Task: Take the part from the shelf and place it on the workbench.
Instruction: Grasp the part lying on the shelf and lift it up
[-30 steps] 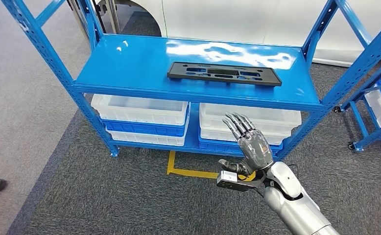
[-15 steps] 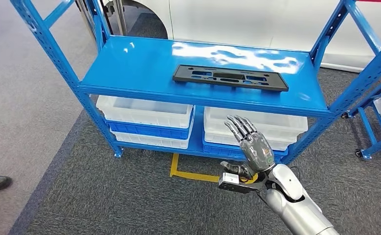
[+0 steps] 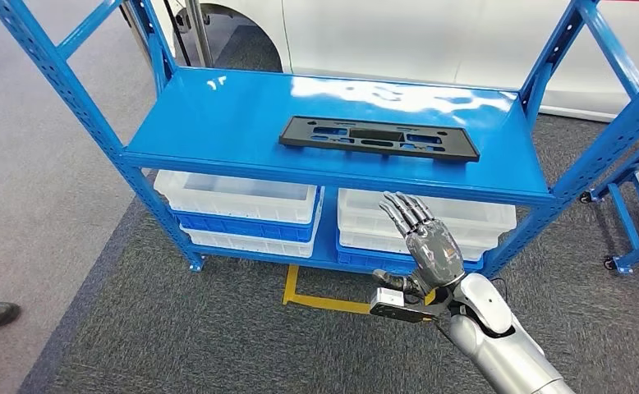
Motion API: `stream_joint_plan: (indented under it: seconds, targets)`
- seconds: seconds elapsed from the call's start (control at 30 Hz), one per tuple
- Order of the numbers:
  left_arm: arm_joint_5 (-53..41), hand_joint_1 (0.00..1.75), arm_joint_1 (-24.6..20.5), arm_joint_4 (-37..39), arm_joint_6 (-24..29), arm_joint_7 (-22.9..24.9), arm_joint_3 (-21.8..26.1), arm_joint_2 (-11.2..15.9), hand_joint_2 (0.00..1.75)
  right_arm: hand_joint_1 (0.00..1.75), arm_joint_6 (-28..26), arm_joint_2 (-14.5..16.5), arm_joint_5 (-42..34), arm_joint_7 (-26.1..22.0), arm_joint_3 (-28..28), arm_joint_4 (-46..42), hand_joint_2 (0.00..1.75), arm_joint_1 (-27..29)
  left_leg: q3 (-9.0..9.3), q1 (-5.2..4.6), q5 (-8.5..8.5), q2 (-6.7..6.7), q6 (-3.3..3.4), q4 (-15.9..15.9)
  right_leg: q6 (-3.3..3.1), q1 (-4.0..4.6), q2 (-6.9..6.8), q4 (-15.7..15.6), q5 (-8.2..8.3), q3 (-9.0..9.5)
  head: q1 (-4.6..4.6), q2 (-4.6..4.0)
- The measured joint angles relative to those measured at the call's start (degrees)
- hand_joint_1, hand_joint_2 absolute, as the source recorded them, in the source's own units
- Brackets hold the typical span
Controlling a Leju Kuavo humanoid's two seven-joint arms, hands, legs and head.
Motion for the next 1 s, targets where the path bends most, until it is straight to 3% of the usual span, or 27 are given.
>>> stream_joint_plan:
  seconds: [0.13,0.2,0.23,0.3,0.33,0.37,0.4,0.47,0.5,0.53,0.6,0.7,0.77,0.83,0.87,0.9,0.97,1.0]
  targets:
    - [0.0,0.0,0.0,0.0,0.0,0.0,0.0,0.0,0.0,0.0,0.0,0.0,0.0,-0.1,0.0,0.0,0.0,-0.1,1.27,-0.2,-0.66,-0.07,1.18,-2.8,1.06,0.15,-0.03,-0.3,-0.47,0.05,0.01,0.01]
    - [-0.1,0.0,0.1,0.0,-0.1,0.0,0.1,0.0,0.0,0.0,-0.1,0.0,-0.1,-0.2,0.0,-0.1,0.0,-0.2,1.98,0.05,-0.69,-0.1,1.95,-3.6,1.51,0.11,0.01,1.6,-1.73,-0.59,0.02,0.01]
    - [-0.1,0.0,0.1,0.0,-0.1,0.0,0.1,0.0,0.0,0.0,-0.1,0.0,-0.2,-0.2,0.0,-0.1,0.0,-0.3,2.35,0.13,-0.76,-0.11,2.32,-3.8,1.66,0.06,0.09,4.2,-2.95,-1.9,0.03,0.01]
    - [-0.1,0.0,0.0,0.0,-0.1,0.0,0.3,-0.1,0.0,0.0,-0.1,0.0,-0.2,-0.2,0.0,0.0,0.0,-0.1,2.78,0.03,-1.11,-0.15,2.8,-4.0,1.87,0.07,0.22,11.5,-5.41,-6.27,0.03,0.0]
    - [-0.1,0.0,0.0,0.0,-0.1,0.0,0.4,-0.1,0.0,0.0,-0.1,0.0,-0.2,-0.2,0.0,0.1,0.0,0.0,3.01,-0.01,-1.35,-0.19,2.9,-3.9,1.95,0.07,0.26,14.3,-5.72,-8.3,0.04,-0.01]
    - [-0.1,0.0,0.0,0.0,-0.1,0.0,0.5,-0.1,0.0,0.0,-0.1,0.0,-0.2,-0.2,0.0,0.1,0.0,0.1,3.32,-0.05,-1.65,-0.26,2.93,-3.9,1.97,0.07,0.27,15.2,-4.85,-9.51,0.03,-0.01]
    - [-0.1,0.0,0.0,0.0,-0.1,0.0,0.5,-0.1,0.0,0.0,-0.1,0.0,-0.2,-0.2,0.0,0.1,0.0,0.2,3.73,-0.07,-2.01,-0.34,2.88,-3.8,1.92,0.07,0.28,14.0,-2.84,-9.71,0.04,-0.01]
    - [-0.1,0.0,0.0,0.0,-0.1,0.0,0.7,-0.2,0.0,0.0,-0.1,0.0,-0.2,-0.2,0.0,0.2,0.0,0.1,4.61,-0.08,-2.88,-0.49,2.61,-3.5,1.51,0.13,0.33,7.5,2.41,-7.69,0.04,-0.01]
    - [-0.1,0.0,0.0,0.0,-0.1,0.0,0.7,-0.2,0.0,0.0,-0.1,0.0,-0.2,-0.2,0.0,0.2,0.0,0.1,4.89,-0.19,-3.29,-0.54,2.34,-3.4,1.23,0.28,0.41,4.5,3.93,-6.52,0.05,-0.01]
    - [-0.1,0.0,-0.1,0.0,-0.1,0.0,0.7,-0.3,0.0,0.0,-0.1,0.0,-0.2,-0.2,0.0,0.2,0.0,0.1,4.95,-0.21,-3.56,-0.6,2.04,-3.3,0.95,0.45,0.47,2.5,4.42,-5.73,0.04,-0.01]
    - [-0.2,0.0,-0.1,0.1,-0.1,-0.1,0.9,-0.4,0.0,0.0,-0.1,0.0,-0.2,-0.2,0.0,0.3,0.0,-0.1,4.87,-0.2,-3.78,-0.64,1.38,-3.3,0.53,0.81,0.59,1.2,3.77,-5.27,0.05,0.0]
    - [-0.4,0.0,-0.2,0.1,-0.1,-0.1,1.0,-0.3,0.0,0.0,0.0,0.1,-0.2,-0.2,0.0,0.3,0.0,-0.2,4.62,-0.14,-4.84,-0.47,0.47,-2.2,-0.14,0.28,0.49,0.0,3.59,-4.23,0.01,0.01]
    - [-0.6,0.0,-0.3,0.1,-0.1,-0.1,1.0,-0.3,0.0,0.0,0.2,0.1,-0.2,-0.4,0.0,0.3,0.0,-0.3,1.9,0.07,-7.19,-0.26,-0.14,3.3,-0.63,0.06,0.23,-0.6,3.37,-3.28,-0.08,0.01]
    - [-0.7,0.0,-0.3,0.1,-0.2,-0.1,1.0,-0.3,0.0,0.0,0.4,0.1,-0.2,-0.6,0.1,0.3,0.0,-0.3,-2.49,0.33,-9.09,-0.18,-0.66,10.4,-0.88,0.06,0.04,-0.7,2.91,-2.72,-0.09,0.0]
    - [-0.8,0.0,-0.3,0.1,-0.2,-0.1,1.0,-0.3,0.0,0.0,0.4,0.2,-0.2,-0.7,0.1,0.3,0.0,-0.3,-3.92,0.44,-8.67,-0.15,-0.84,12.1,-0.87,0.04,0.02,-0.6,2.61,-2.4,-0.1,0.01]
    - [-0.8,0.0,-0.3,0.1,-0.2,-0.1,1.0,-0.3,0.0,0.0,0.5,0.3,-0.3,-0.7,0.1,0.3,0.0,-0.3,-4.33,0.54,-7.13,-0.13,-0.96,11.5,-0.81,0.01,0.02,-0.6,2.27,-2.0,-0.09,0.0]
    - [-1.0,0.0,-0.4,0.1,-0.2,-0.1,1.0,-0.3,0.0,0.0,0.8,0.5,-0.3,-0.8,0.1,0.4,0.0,-0.5,-2.48,0.69,-2.08,-0.02,-0.93,5.2,-0.45,-0.09,0.05,-0.5,1.44,-0.99,-0.09,0.0]
    - [-1.1,0.0,-0.4,0.1,-0.2,-0.1,1.0,-0.3,0.0,0.0,0.9,0.6,-0.3,-0.8,0.1,0.4,0.0,-0.6,-1.15,0.6,-0.35,0.03,-0.81,1.8,-0.14,-0.03,0.09,-0.5,1.03,-0.61,-0.09,-0.01]
